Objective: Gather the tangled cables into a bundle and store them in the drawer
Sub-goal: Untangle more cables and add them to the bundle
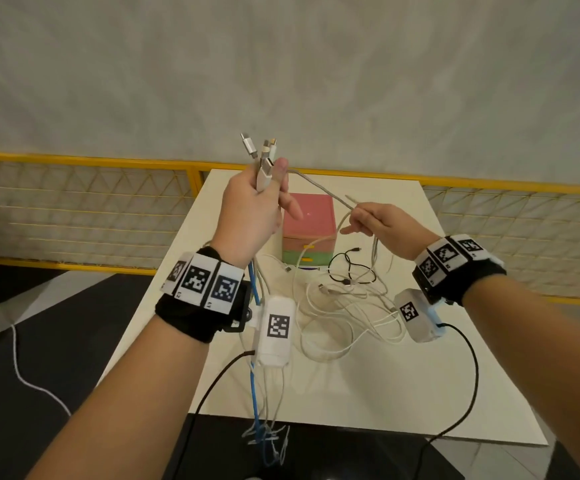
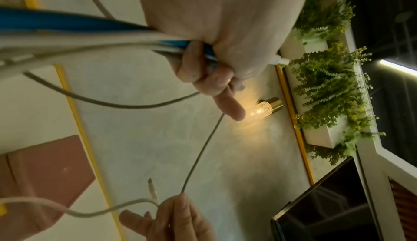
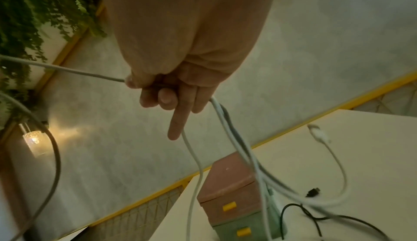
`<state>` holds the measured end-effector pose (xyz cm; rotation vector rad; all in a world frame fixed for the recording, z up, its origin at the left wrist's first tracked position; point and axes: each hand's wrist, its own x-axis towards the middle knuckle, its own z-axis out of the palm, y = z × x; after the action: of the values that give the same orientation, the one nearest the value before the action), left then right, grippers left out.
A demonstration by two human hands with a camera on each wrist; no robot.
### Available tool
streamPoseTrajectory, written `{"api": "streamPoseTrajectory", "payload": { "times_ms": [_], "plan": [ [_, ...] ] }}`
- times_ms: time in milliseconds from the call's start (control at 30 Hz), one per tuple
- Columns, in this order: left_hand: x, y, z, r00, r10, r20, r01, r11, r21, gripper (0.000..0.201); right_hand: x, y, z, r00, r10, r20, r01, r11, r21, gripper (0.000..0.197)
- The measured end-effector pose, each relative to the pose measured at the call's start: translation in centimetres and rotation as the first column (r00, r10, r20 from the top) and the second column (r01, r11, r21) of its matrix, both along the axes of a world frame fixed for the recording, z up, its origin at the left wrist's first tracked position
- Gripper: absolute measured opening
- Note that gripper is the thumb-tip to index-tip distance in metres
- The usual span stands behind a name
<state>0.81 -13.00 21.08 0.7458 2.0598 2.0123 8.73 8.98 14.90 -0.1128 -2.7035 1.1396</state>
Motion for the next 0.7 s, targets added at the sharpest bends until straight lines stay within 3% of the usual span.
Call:
{"api": "streamPoseTrajectory", "payload": {
  "times_ms": [133, 233, 300, 367, 467, 533, 700],
  "plan": [
    [-0.3, 0.1, -0.5, 0.994, 0.03, -0.101, -0.045, 0.988, -0.147, 0.02, -0.8, -0.9, 0.9, 0.999, 0.019, 0.047, -0.024, 0.994, 0.106, 0.031],
    [1.0, 1.3, -1.1, 0.966, -0.183, -0.183, 0.102, 0.92, -0.379, 0.035, -1.4, -2.3, 1.6, 0.995, 0.083, 0.048, -0.092, 0.97, 0.227, 0.027],
    [1.4, 2.3, -1.9, 0.938, -0.299, -0.174, 0.171, 0.837, -0.52, 0.023, -1.7, -3.0, 2.0, 0.99, 0.126, 0.065, -0.14, 0.946, 0.293, 0.022],
    [1.2, 2.6, -2.7, 0.937, -0.325, -0.132, 0.194, 0.793, -0.577, 0.027, -1.5, -3.3, 2.5, 0.986, 0.146, 0.075, -0.163, 0.928, 0.334, 0.02],
    [0.6, 2.2, -3.0, 0.946, -0.305, -0.105, 0.199, 0.808, -0.554, 0.025, -1.1, -3.0, 2.1, 0.985, 0.168, 0.048, -0.174, 0.94, 0.295, 0.02],
    [0.5, 2.0, -2.8, 0.956, -0.255, -0.143, 0.157, 0.86, -0.485, 0.025, -0.8, -2.5, 0.8, 0.987, 0.158, 0.028, -0.16, 0.952, 0.261, 0.026],
    [0.3, 1.1, -1.0, 0.991, -0.113, -0.072, 0.104, 0.987, -0.12, 0.032, 0.5, -0.6, -3.3, 0.993, 0.087, 0.084, -0.096, 0.99, 0.103, 0.034]
  ]
}}
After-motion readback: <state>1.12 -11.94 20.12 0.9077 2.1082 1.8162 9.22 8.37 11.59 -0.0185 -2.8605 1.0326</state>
